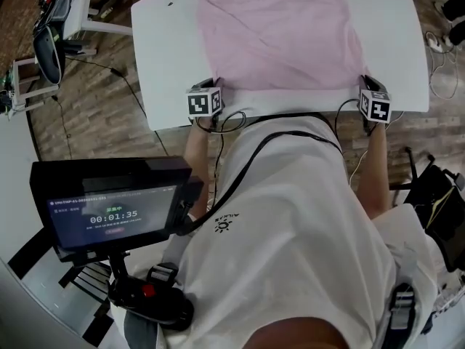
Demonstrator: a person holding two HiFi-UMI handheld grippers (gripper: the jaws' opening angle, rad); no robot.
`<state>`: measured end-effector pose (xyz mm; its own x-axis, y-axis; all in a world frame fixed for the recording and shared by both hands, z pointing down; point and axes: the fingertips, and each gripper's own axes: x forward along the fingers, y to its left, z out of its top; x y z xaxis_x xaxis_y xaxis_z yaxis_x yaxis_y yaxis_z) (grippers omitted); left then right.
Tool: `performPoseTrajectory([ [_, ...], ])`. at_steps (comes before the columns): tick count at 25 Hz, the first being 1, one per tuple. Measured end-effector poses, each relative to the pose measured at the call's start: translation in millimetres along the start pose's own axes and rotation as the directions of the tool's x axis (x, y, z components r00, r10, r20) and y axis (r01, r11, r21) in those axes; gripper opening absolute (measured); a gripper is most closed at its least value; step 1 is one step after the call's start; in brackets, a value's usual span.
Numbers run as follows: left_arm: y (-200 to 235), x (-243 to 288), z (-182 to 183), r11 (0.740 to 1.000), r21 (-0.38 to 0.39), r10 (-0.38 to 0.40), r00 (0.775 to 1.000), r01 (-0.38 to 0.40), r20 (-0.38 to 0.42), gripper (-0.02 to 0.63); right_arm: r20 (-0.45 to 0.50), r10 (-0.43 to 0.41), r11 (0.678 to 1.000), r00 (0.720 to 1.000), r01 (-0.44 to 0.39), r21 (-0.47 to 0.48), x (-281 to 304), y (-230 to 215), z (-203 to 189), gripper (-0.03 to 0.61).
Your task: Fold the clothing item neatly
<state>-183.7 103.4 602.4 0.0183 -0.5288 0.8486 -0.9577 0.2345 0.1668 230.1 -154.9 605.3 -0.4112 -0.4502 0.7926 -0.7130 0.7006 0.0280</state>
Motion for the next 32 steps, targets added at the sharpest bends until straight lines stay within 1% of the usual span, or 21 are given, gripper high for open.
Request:
performPoseTrajectory([
  [4,0.4,-14.8,-13.8,0.996,-0.064,-0.055,0.998,0.056,0.013,0.028,0.003,-0.049,0.998,0.999,0.049,0.028,-4.5,-16.9,-2.8,0.037],
  [6,-1.0,-17.1,-31.3,0.99,-0.115,-0.078,0.997,0.078,0.003,0.028,-0.016,-0.045,0.998,0.999,0.046,0.038,-1.4,-15.6,-9.0,0.037],
  [8,-2.5,-18.7,-50.3,0.984,-0.159,-0.082,0.997,0.079,-0.013,0.028,-0.04,-0.029,0.999,0.999,0.03,0.032,0.6,-10.7,-14.5,0.037],
  [11,-16.7,-27.8,-67.2,0.985,-0.168,-0.05,0.998,0.045,-0.025,0.028,-0.052,0.001,1.0,0.999,-0.002,-0.007,-10.3,-13.3,-19.8,0.037],
  [14,-47.0,-43.2,-81.5,0.987,-0.158,0.0,0.999,-0.005,-0.034,0.028,-0.062,0.052,0.998,0.997,-0.055,-0.037,-36.5,-26.9,-43.0,0.038],
  [16,-45.8,-50.6,-87.1,0.987,-0.156,0.031,0.999,-0.037,-0.037,0.028,-0.069,0.092,0.994,0.993,-0.096,-0.061,-43.6,-17.8,-50.6,0.038],
  [18,-33.0,-52.0,-87.1,0.985,-0.16,0.055,0.998,-0.058,-0.023,0.029,-0.059,0.127,0.986,0.99,-0.132,-0.097,-42.2,-1.7,-48.2,0.038],
  [19,-27.3,-51.0,-85.9,0.986,-0.154,0.068,0.998,-0.069,-0.013,0.029,-0.05,0.141,0.983,0.989,-0.146,-0.116,-40.6,4.6,-45.4,0.038],
  [21,-18.3,-50.1,-81.5,0.987,-0.115,0.113,0.994,-0.112,0.001,0.031,-0.036,0.17,0.973,0.985,-0.173,-0.154,-38.3,15.2,-36.9,0.042],
  [23,-14.2,-51.6,-76.6,0.984,-0.069,0.162,0.987,-0.162,0.007,0.069,-0.026,0.19,0.96,0.981,-0.191,-0.204,-40.8,19.8,-25.6,0.087],
  [24,-13.2,-53.4,-74.7,0.982,-0.055,0.182,0.983,-0.182,0.011,0.109,-0.022,0.196,0.954,0.98,-0.196,-0.226,-43.3,19.6,-20.1,0.114],
  [26,-9.2,-60.6,-71.5,0.974,-0.034,0.225,0.974,-0.224,0.027,0.155,-0.001,0.206,0.944,0.979,-0.199,-0.264,-48.7,18.5,-5.6,0.142],
  [28,-5.3,-73.8,-65.0,0.962,-0.007,0.274,0.96,-0.274,0.064,0.166,0.043,0.228,0.928,0.973,-0.204,-0.312,-52.2,23.7,18.7,0.144],
  [30,-7.6,-86.9,-52.9,0.949,0.034,0.308,0.945,-0.313,0.109,0.166,0.096,0.271,0.904,0.958,-0.219,-0.366,-50.0,37.2,51.1,0.143],
  [32,-21.2,-92.8,-39.1,0.947,0.088,0.295,0.945,-0.309,0.138,0.164,0.133,0.33,0.876,0.935,-0.251,-0.413,-42.8,57.6,83.3,0.14],
])
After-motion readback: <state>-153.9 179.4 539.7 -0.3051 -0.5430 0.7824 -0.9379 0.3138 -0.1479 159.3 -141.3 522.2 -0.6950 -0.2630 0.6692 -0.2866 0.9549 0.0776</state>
